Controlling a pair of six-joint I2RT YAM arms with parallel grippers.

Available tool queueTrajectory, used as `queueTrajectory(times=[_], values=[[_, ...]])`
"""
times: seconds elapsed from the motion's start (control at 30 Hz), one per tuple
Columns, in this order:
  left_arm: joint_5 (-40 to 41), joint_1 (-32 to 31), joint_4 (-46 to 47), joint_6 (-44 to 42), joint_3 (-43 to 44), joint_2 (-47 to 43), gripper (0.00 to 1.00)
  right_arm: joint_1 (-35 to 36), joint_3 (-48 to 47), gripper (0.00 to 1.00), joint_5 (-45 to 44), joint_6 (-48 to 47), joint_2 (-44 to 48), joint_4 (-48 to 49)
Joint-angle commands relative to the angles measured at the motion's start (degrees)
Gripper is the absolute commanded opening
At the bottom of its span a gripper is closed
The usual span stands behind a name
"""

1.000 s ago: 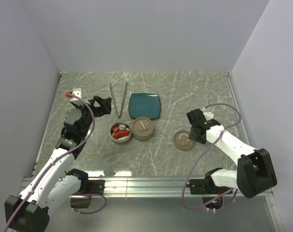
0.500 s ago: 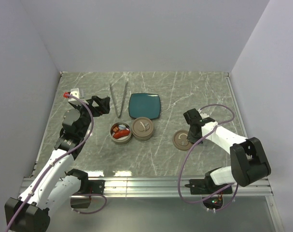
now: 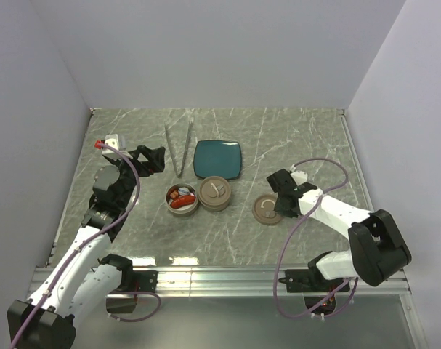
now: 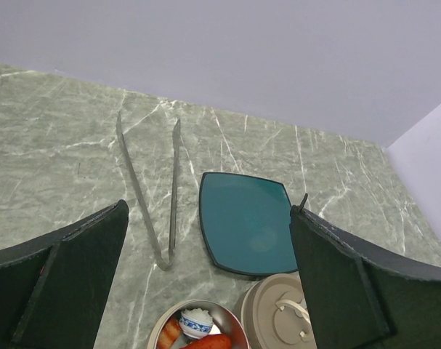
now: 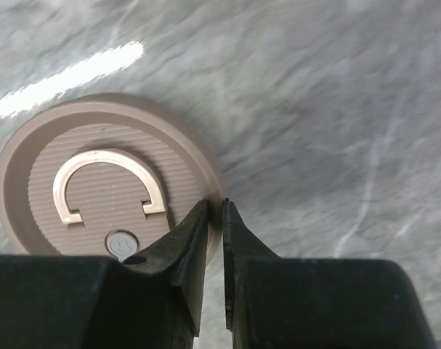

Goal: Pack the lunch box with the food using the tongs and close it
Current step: Pick up the lid of the lunch box with the right arm, then put the lid back on the lunch box

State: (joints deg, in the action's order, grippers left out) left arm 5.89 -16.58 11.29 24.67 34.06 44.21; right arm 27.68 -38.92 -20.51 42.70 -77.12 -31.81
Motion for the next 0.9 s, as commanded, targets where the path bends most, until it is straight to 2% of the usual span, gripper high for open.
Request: queueTrajectory(times=[0.0,0.23,0.37,0.6,0.87], values=[[-0.4,0.3,1.1,-0.5,-0.1,-0.8,0.99,2.3,-0.7,0.0,0.2,2.1,2.1,-1.8],[-0.6,0.4,1.4,-0.4,-0.2,-0.6,1.0,5.0,-6.5,0.0,-4.1,1.9,10.9,-8.8],[-0.8,0.4,1.4,-0.2,-0.2,-0.6,0.99,5.5,-6.6,0.0,-4.1,1.4,14.1,-9.1],[-0.9,0.5,1.5,0.0,-0.3,-0.5,1.0,5.8,-6.9,0.0,-2.5,0.2,15.9,-7.3],[-0.7,0.5,1.6,0.1,-0.3,-0.3,0.99,6.7,-13.6,0.0,-1.3,-3.5,14.9,-6.6]])
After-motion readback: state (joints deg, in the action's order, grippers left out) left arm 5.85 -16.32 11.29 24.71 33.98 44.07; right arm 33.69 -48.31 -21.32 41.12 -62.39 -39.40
